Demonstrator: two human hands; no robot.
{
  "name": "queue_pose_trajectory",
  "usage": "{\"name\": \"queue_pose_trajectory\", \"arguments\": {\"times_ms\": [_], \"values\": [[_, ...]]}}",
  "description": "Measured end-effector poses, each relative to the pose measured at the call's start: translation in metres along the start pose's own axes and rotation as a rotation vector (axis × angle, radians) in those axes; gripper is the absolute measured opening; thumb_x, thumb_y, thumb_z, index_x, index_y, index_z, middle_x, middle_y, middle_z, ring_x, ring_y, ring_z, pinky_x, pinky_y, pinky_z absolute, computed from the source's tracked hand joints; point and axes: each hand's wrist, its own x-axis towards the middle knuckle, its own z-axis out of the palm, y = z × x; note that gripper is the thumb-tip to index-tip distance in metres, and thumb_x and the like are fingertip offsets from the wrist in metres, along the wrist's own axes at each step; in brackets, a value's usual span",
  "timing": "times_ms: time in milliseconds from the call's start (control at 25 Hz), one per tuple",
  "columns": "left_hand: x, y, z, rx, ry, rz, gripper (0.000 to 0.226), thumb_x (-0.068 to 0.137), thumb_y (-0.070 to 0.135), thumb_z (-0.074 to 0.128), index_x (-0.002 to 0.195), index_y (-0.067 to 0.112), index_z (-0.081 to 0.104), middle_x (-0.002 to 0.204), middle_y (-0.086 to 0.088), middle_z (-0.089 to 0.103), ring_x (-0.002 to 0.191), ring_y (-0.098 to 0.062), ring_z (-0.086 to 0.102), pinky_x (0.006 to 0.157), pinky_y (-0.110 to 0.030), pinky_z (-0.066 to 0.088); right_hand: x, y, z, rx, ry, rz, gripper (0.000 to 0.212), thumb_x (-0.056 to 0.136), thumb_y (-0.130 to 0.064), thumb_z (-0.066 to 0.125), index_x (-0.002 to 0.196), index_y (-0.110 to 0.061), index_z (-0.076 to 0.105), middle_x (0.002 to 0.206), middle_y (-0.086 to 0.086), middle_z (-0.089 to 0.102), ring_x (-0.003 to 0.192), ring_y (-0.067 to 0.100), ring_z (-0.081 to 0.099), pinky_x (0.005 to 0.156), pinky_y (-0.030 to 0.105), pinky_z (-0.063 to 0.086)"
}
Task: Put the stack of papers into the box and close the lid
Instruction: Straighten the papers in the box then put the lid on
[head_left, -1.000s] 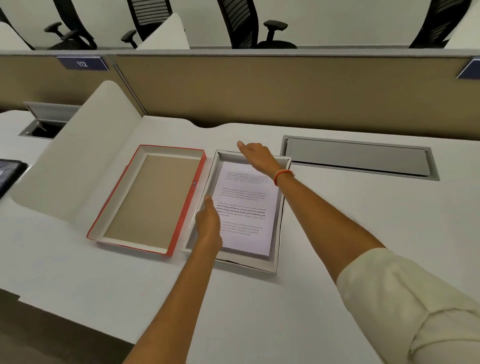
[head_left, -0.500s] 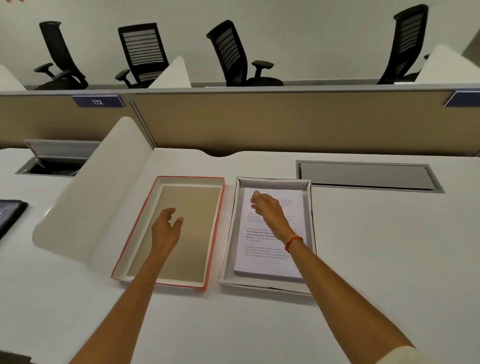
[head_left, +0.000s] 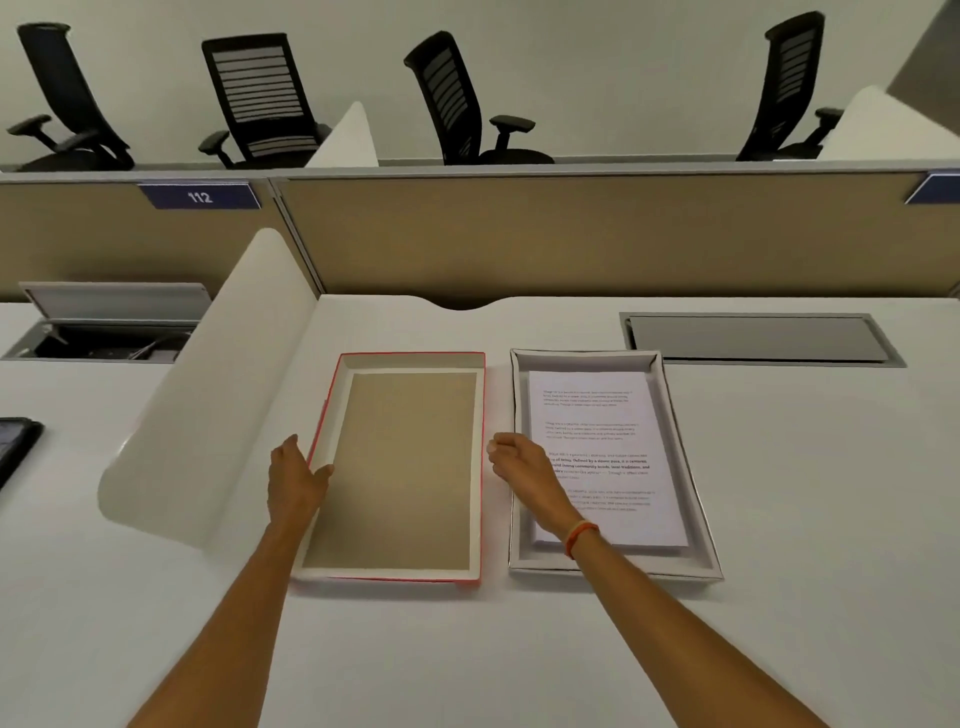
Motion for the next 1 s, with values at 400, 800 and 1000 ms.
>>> {"name": "queue_pose_trajectory", "arguments": {"times_ms": [400,800,1000], "values": [[0.020,-0.031,0.009,0.009,-0.094,-0.023,0.041,0.084,0.015,0.072,0.119,-0.003,0.057,0.117,-0.023,0.064,0.105,-0.042,0.063,0.096,-0.052,0.052,-0.001,0.034,0.051,-0.187,0.051,0.045,0.050,0.079,0.006,0.070,0.124,-0.008,0.052,0.121,0.008,0.065,0.113,0.027,0.064,0.090,0.024,0.054],[0.010,0.010,-0.053,-0.378,-0.249,-0.102,0.030,0.080,0.008,0.062,0.109,0.003,0.052,0.110,-0.019,0.056,0.090,-0.031,0.053,0.069,-0.036,0.042,-0.001,0.041,0.050,-0.271,0.097,0.019,0.052,0.082,0.015,0.059,0.128,-0.009,0.055,0.118,0.010,0.065,0.108,0.027,0.064,0.092,0.030,0.056],[-0.016,0.068,-0.089,-0.463,-0.352,0.027,0.042,0.080,0.011,0.060,0.122,0.010,0.054,0.117,-0.011,0.059,0.103,-0.033,0.058,0.086,-0.047,0.049,-0.002,0.041,0.048,-0.369,0.074,-0.002,0.042,0.080,0.007,0.066,0.120,-0.007,0.062,0.113,0.012,0.069,0.101,0.027,0.067,0.090,0.029,0.056]]}}
